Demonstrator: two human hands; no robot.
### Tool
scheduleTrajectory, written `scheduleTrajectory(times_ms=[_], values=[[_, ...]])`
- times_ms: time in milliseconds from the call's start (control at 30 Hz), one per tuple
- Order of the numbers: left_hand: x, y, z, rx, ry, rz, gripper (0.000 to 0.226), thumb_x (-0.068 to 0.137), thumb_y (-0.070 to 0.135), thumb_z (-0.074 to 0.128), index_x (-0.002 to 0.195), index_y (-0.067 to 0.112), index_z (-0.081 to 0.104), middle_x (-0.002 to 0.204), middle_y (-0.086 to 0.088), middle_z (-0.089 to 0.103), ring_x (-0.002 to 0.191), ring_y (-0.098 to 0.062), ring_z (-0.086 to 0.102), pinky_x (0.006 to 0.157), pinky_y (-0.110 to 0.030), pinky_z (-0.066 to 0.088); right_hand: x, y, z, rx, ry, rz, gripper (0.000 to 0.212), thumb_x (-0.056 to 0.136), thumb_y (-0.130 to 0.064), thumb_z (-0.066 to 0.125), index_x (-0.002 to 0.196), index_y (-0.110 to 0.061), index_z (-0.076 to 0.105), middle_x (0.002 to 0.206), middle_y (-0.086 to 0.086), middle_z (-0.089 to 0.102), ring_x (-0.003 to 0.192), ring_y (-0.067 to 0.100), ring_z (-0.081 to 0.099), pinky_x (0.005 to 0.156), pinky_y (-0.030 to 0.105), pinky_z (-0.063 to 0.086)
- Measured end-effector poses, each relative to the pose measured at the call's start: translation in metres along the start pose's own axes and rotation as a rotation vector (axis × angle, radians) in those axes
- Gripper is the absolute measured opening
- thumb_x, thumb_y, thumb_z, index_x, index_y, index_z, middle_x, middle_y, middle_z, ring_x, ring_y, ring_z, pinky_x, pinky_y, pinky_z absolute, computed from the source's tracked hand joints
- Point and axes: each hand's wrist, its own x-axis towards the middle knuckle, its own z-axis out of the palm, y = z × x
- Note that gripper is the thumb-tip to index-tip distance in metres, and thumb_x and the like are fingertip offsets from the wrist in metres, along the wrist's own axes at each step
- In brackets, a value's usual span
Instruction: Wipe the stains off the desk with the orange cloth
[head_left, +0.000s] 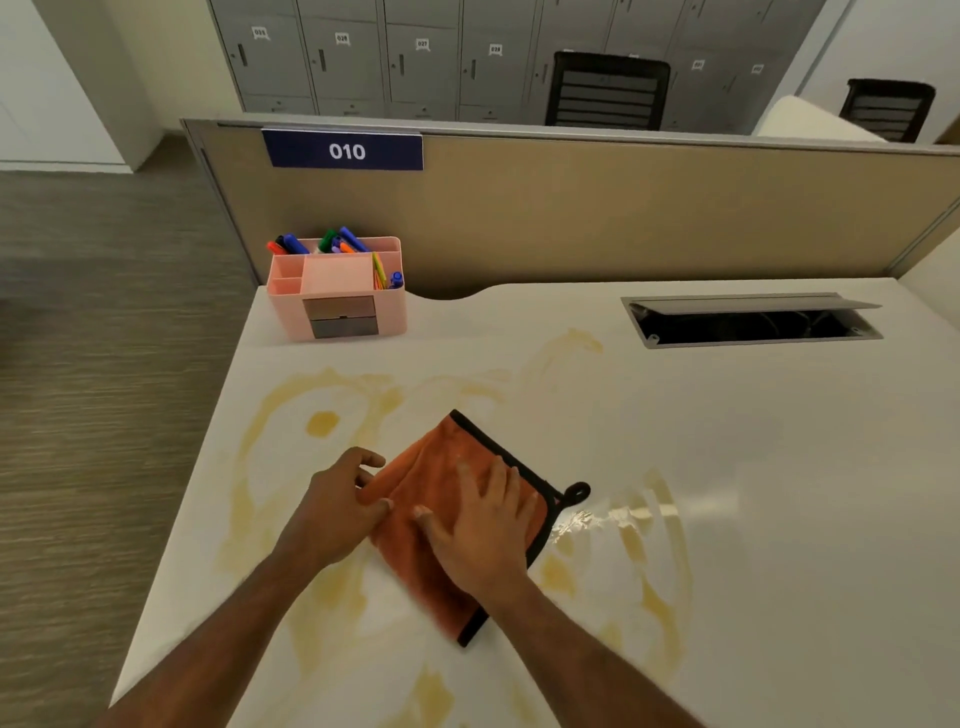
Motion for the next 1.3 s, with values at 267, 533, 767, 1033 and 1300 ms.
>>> scheduleTrajectory(times_ms=[267,533,767,1033,1300], values=[[-0.009,-0.021,-0.008,-0.012,0.043,0.017,0.038,0.078,0.016,0.078,0.107,0.028,0.057,0.091,0.007,0.067,0.082,-0.005,0.067,0.065,-0.016,0.048,0.015,-0.003,0.024,-0.207,0.059,-0.127,0.073,0.087,-0.078,0.013,0.147,-0.04,0.029,0.162,0.015,0.01,0.146,0.048,-0.004,0.109,0.07,-0.011],[-0.031,-0.028,-0.006,-0.043,0.103,0.018,0.034,0.079,0.023,0.078,0.108,0.03,0.059,0.094,0.01,0.067,0.086,-0.003,0.066,0.069,-0.02,0.047,-0.015,0.083,-0.01,-0.117,0.118,-0.377,0.039,0.095,-0.041,0.041,0.124,-0.024,0.062,0.145,-0.002,0.05,0.14,0.028,0.037,0.113,0.058,0.023],[-0.049,-0.04,-0.003,0.025,0.103,0.086,0.033,0.08,0.024,0.077,0.103,0.039,0.057,0.09,0.014,0.068,0.079,0.001,0.062,0.064,-0.023,0.048,0.04,0.13,-0.043,-0.236,0.143,-0.093,0.047,0.098,-0.045,0.039,0.14,-0.026,0.047,0.159,0.003,0.029,0.148,0.028,0.018,0.115,0.06,0.013],[-0.055,-0.026,0.018,0.023,0.127,0.149,0.038,0.081,0.019,0.077,0.111,0.031,0.057,0.098,0.015,0.065,0.094,-0.004,0.061,0.078,-0.028,0.046,0.002,0.125,-0.04,-0.162,0.032,-0.312,0.056,0.086,-0.054,0.048,0.135,-0.03,0.052,0.157,-0.005,0.031,0.149,0.026,0.014,0.115,0.065,0.005],[-0.017,-0.102,-0.038,0.375,0.239,0.288,0.022,0.085,0.042,0.06,0.107,0.043,0.058,0.1,0.019,0.059,0.093,-0.003,0.057,0.084,-0.033,0.047,0.012,0.183,-0.065,-0.265,0.133,-0.073,0.064,0.085,-0.067,0.034,0.142,-0.039,0.042,0.162,0.007,0.017,0.149,0.034,0.008,0.115,0.063,0.007]])
